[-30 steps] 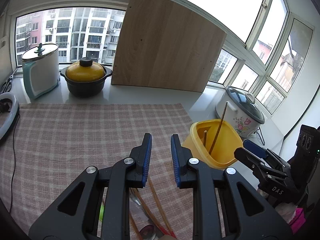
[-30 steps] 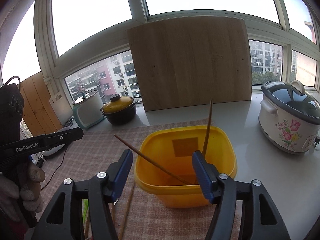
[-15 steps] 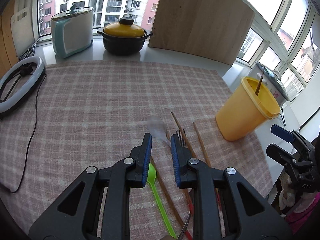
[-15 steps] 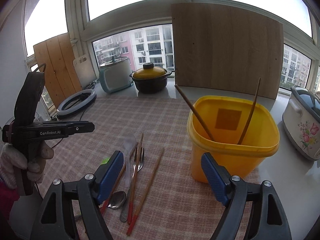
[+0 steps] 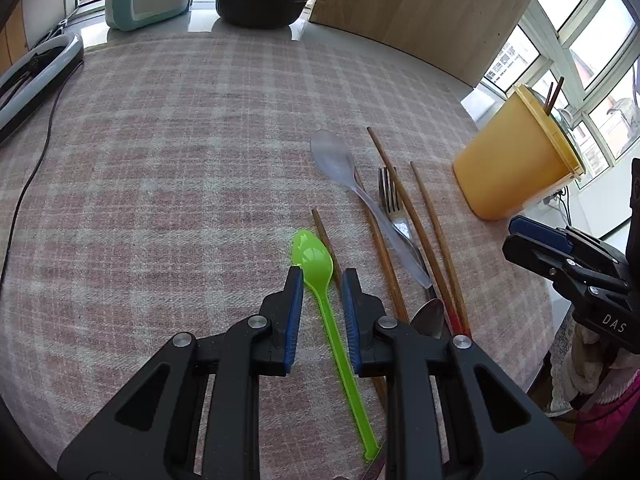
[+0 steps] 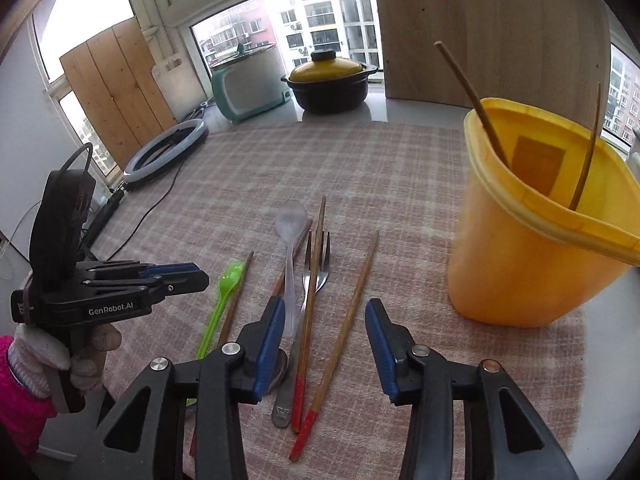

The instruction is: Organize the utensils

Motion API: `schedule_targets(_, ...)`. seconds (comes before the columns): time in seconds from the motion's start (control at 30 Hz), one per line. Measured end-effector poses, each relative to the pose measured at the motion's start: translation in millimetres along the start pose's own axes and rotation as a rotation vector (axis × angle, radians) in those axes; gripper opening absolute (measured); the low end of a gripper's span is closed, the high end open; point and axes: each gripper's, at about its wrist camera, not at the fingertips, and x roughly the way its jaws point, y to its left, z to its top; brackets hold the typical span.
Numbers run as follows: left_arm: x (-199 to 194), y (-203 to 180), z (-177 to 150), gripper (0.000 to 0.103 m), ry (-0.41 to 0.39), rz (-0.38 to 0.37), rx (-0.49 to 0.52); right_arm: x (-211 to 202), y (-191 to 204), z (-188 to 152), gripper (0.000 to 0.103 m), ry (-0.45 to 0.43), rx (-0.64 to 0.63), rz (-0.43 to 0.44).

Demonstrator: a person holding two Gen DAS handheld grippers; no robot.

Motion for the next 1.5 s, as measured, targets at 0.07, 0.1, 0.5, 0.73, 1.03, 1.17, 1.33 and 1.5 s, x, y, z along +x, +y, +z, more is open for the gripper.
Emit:
schedule_targets(0.07,4.8,1.4,-0.4,0.018,0.006,-0.002,-0.017,8.2,3.4,3.0,0.039,0.023,-0.001,-0.001)
schedule_targets(0.1,6.8,2.8,-0.8,0.018,0.009,-0.009,-0.027,12.2,5.2,4.4,0.038,0.035,0.002,0.004)
schedule_targets(0.5,26.5,-2.1,-1.3,0.018,0.026,-0.021,-0.046,50.5,6.2,22.2,0.032,0.124,0.043,-0.006)
schedule_targets(0.73,28.5,-1.9,0.9,0.018,0.024,-0.022,-0.048,69.6,4.8,28.5,0.030,0.157,0.061,-0.033)
schedule_targets(1.03,34.1,-7.3,6.0,0.018,0.041,0.012,-0.008,86.0,-2.6,33.2,0.026,0.183,0.075,-0.049)
schedule_targets(1.17,38.3,-8.0,10.0,0.017,0.029,0.029,0.001,90.9,-0.6,36.8,0.025,0.186,0.070,-0.055)
schedule_targets(1.33,38.3,2.8,10.7,0.008,0.012,0.009,-0.035,94.9,0.4,38.1,0.024,0.196,0.064,-0.062)
schedule_targets(1.5,37.1,5.0,9.5,0.005,0.004,0.006,-0.025,98.5,2.6,39.5,0.019,0.206,0.061,-0.067)
